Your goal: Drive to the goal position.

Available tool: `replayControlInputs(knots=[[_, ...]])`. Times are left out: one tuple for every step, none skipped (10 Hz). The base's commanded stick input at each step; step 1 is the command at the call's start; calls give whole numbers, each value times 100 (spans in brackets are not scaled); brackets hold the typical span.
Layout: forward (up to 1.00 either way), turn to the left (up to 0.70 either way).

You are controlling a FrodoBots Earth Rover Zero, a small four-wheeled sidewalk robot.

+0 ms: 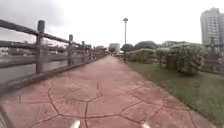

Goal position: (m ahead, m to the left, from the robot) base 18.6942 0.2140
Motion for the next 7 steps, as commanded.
replayControlInputs(knots=[[70, 0], [70, 0], [70, 0], [70, 0], [70, 0], [70, 0], [70, 0]])
